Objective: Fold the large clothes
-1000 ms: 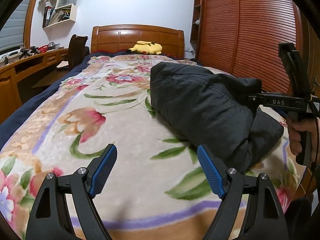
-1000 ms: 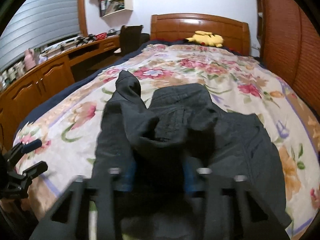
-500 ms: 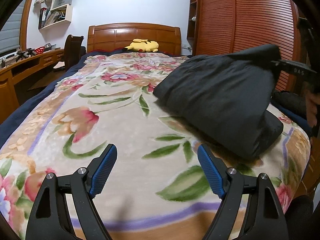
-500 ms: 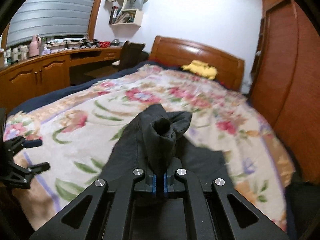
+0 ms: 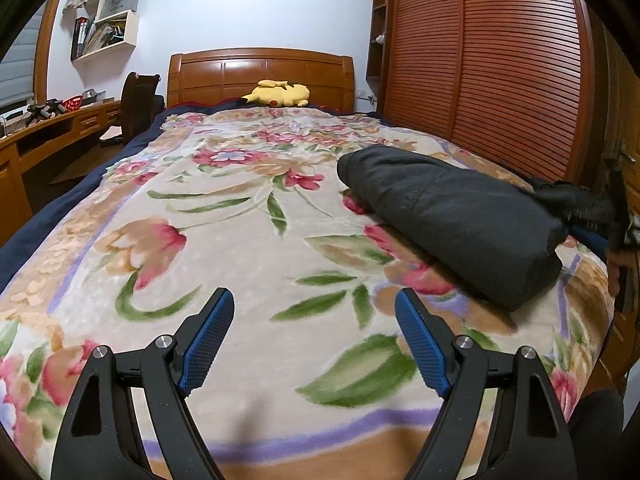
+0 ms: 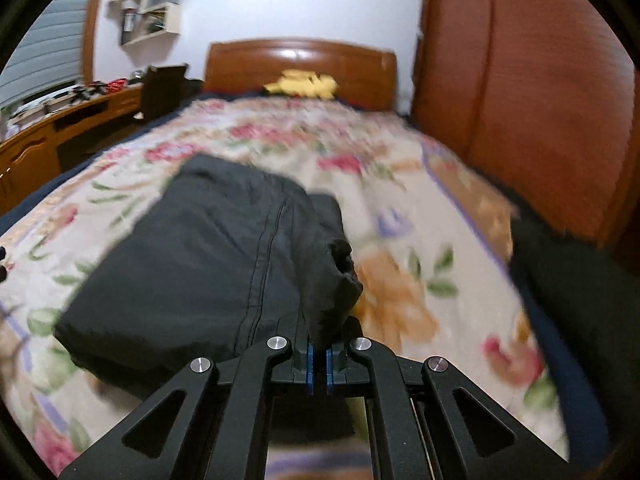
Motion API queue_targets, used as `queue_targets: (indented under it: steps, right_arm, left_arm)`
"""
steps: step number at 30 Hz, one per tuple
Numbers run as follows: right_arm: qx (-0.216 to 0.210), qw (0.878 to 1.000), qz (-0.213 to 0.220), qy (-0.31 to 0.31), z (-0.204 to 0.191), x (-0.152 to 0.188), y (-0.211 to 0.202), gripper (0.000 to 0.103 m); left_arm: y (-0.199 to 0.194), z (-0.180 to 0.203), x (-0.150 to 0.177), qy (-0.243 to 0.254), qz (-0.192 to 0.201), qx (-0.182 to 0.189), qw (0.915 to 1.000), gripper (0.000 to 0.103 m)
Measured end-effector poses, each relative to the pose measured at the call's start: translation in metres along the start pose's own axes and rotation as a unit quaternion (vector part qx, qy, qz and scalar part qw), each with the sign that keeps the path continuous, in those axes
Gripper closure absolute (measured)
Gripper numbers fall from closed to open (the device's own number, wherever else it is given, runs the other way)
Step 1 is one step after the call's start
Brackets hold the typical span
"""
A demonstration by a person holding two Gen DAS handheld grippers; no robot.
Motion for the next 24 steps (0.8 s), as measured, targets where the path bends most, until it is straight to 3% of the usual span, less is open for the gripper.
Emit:
queue_targets:
  steps: [5,8,11,12,13,16,22,24]
  right_arm:
    - [-0.004,1.0,-0.012,-0.018,-0.018,-0.005,-0.006,0.1]
    - [0.013,1.0,-0.007,-0.027,-0.015,-0.013,-0.019,0.093]
    - [0.041,0.998,0.022,-0.041,-0.017,-0.023,-0.037,0.067]
    - [0.049,0.997,0.038,-0.043,-0.018,-0.027,-0.045,0.049]
    - [0.053,0.996,0.053,-0.044,-0.022,-0.027,-0.051,0.037]
    - [0.04,0.996,0.075,-0.04,-0.033,-0.037,-0.061,0.034]
    - [-0.042,0.994,0.068,-0.071,-0.073,-0.047,-0.046,0.034]
    - [-0.04,0.995,0.06,-0.066,-0.073,-0.049,-0.033,0.034]
  left_arm:
    - [0.001,0.003,-0.002,0.001,0.001,0.003,1.0,0.02]
    - [0.002,0.007,-0.002,0.005,0.001,0.003,1.0,0.02]
    - [0.003,0.009,-0.002,0.006,0.001,0.003,1.0,0.02]
    - [0.003,0.009,-0.002,0.006,0.001,0.003,1.0,0.02]
    - [0.002,0.009,-0.002,0.006,0.001,0.003,1.0,0.02]
    - [0.002,0.008,-0.002,0.006,0.001,0.003,1.0,0.02]
    - [0.002,0.009,-0.002,0.007,0.001,0.003,1.0,0.02]
    - [0.003,0.008,-0.001,0.008,-0.001,0.001,1.0,0.02]
Point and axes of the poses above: each gripper's, at about its wrist camera, not at the fingertips, and y roughly the way its jaws point, z to its right, x to its underside, the point moved 3 cm from there along y, roughly the way its jaws point, and after that the axes turned 2 degrees about x, right-handed, at the moved point
